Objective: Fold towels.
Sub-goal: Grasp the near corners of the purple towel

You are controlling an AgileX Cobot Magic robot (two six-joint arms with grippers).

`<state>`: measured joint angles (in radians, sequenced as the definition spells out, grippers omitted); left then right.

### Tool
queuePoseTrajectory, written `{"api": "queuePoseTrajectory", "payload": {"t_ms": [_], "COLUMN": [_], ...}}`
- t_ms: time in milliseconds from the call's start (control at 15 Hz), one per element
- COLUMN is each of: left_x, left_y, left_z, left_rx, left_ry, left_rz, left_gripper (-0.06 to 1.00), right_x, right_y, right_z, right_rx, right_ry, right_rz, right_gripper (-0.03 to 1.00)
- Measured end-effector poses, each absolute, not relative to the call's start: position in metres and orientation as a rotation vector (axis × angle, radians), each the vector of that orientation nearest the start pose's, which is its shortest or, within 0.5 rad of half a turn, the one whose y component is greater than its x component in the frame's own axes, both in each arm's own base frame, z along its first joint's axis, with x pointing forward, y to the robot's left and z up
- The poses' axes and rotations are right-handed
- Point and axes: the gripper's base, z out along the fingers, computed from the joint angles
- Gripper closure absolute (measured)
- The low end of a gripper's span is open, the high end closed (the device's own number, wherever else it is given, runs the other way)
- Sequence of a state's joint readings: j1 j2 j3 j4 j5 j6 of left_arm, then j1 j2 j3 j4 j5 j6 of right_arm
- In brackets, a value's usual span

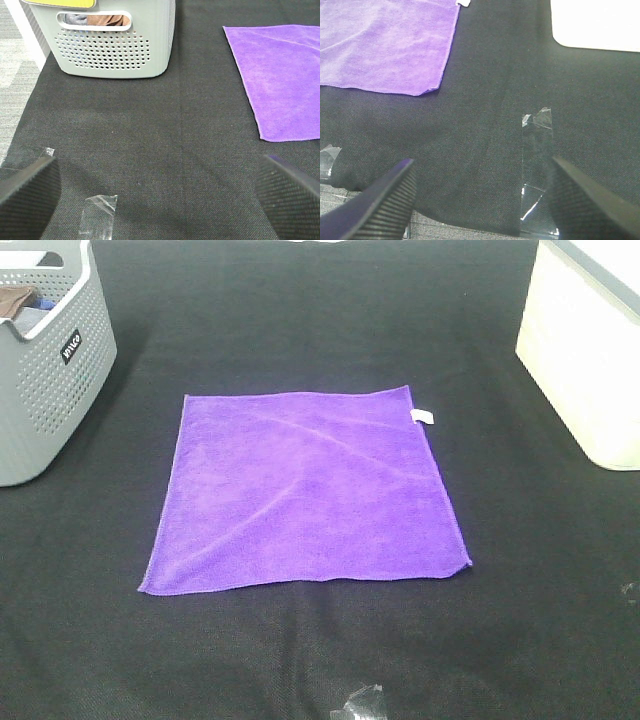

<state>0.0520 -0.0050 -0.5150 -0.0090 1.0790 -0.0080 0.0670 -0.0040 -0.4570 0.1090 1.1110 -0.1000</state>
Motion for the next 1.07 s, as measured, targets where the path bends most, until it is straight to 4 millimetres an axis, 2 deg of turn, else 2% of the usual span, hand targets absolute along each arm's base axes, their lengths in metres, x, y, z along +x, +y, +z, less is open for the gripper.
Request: {"api": "queuePoseTrajectory", "payload": {"t_ms": [600,800,1067], "left_x": [-0.0081,-0.0081,-0.0081], "left_y": [-0.0011,-0.0011,-0.0011], "left_z": [0.2799,0.2799,0.2799], "left_rx": [-0.061,-0.061,-0.061], "left_ry": [2.042,2.042,2.042], "left_rz": [0.017,0.017,0.017], "left_gripper": [-0.05,-0.05,-0.05], "right_x": [-0.0038,-0.0037,-0.0037], "right_y": [0.0072,0.0067,0.0066], "right_z": [0.2616,0.2616,0.2615], "right_rx": [-0.183,-0.182,-0.182], "right_ry": [2.123,2.124,2.124], "right_rz": [0.091,0.084,0.083], "right_gripper": [0.25,0.06,0.01]}}
